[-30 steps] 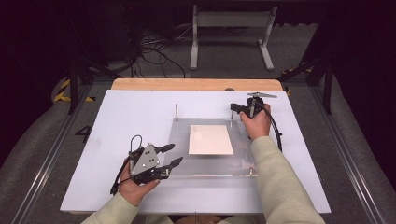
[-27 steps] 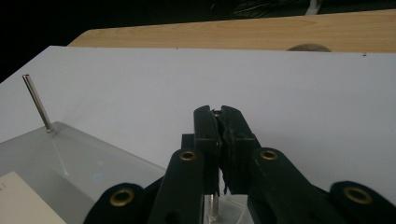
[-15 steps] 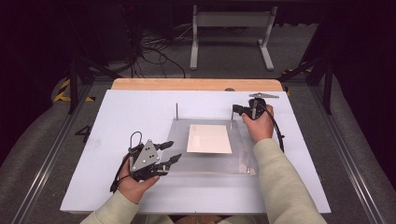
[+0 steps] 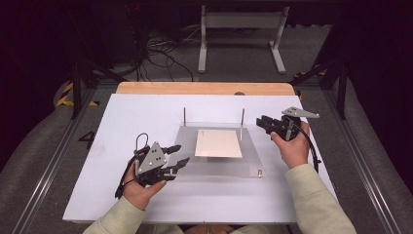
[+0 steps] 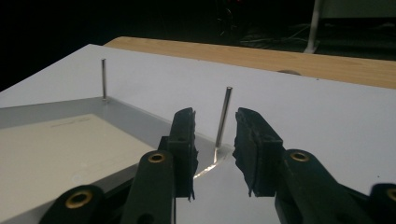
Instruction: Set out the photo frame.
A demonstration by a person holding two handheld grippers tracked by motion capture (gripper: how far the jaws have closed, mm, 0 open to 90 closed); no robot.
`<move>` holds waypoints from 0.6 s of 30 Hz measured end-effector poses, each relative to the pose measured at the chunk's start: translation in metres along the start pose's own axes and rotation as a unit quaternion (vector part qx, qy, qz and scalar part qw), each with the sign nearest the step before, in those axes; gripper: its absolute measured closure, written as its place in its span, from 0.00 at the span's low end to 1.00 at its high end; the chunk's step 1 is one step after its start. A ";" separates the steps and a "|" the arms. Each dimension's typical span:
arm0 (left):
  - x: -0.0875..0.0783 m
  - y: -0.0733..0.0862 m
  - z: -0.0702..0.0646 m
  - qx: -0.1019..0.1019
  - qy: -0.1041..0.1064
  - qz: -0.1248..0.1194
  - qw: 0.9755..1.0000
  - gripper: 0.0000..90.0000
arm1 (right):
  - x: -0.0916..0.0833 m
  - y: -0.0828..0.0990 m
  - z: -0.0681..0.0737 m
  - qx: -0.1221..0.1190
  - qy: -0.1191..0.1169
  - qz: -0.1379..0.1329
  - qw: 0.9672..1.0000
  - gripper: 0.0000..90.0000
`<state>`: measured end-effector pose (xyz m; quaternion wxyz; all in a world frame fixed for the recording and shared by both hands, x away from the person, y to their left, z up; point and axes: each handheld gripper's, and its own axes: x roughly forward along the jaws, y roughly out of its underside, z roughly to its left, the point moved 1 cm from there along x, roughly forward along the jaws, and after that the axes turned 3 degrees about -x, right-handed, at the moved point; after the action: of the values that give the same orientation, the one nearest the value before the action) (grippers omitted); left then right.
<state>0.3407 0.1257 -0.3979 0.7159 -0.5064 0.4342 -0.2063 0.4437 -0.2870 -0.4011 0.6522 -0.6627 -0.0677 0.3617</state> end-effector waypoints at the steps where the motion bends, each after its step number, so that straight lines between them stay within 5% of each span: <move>1: 0.000 0.000 0.000 0.000 0.000 0.000 1.000 0.55 | -0.004 0.001 0.002 0.000 -0.003 -0.002 1.000 0.72; 8: 0.000 -0.004 0.002 -0.004 0.003 0.005 1.000 0.55 | -0.041 -0.001 0.028 -0.008 -0.049 -0.055 0.997 0.66; 18: -0.002 -0.004 0.004 -0.002 0.007 0.008 1.000 0.55 | -0.080 -0.007 0.044 -0.034 -0.059 -0.055 0.996 0.59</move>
<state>0.3438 0.1277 -0.3928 0.7135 -0.5027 0.4435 -0.2038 0.3635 -0.2950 -0.3588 0.6430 -0.6573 -0.1543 0.3615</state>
